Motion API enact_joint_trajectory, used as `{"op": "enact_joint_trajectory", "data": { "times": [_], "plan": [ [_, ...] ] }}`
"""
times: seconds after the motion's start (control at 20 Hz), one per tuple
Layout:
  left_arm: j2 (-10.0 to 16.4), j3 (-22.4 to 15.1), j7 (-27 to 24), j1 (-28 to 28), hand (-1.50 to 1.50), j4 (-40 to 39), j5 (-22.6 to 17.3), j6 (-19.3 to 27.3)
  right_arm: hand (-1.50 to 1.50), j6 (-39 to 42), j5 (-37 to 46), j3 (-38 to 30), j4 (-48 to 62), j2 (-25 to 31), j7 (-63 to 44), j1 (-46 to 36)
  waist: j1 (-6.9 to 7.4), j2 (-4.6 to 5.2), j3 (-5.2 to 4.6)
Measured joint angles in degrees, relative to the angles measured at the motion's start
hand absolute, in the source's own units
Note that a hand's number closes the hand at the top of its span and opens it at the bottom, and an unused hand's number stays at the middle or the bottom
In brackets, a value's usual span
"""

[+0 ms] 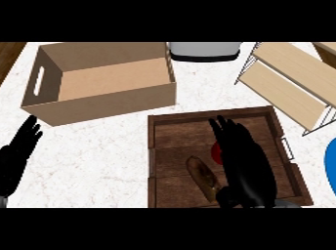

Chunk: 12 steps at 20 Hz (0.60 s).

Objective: Pick the can from the tray and place it in the tiered shelf

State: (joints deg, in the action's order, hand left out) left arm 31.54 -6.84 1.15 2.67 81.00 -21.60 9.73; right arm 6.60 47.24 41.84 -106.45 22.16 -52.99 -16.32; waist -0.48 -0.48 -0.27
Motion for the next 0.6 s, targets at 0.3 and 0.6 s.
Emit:
{"op": "enact_joint_trajectory", "data": {
  "times": [0.3,0.6],
  "plan": [
    [0.1,0.6,0.8,-0.4,0.00,0.8,0.2,-1.0,-1.50,13.8,-2.6,-0.2,-0.9,-0.6,-4.1,-4.3,0.58,0.27,0.14],
    [-0.8,1.4,0.8,-0.4,0.00,0.5,1.3,-1.5,-1.50,18.6,-2.0,-1.8,3.0,-2.9,-3.0,-6.6,0.74,0.41,0.21]
  ]
}}
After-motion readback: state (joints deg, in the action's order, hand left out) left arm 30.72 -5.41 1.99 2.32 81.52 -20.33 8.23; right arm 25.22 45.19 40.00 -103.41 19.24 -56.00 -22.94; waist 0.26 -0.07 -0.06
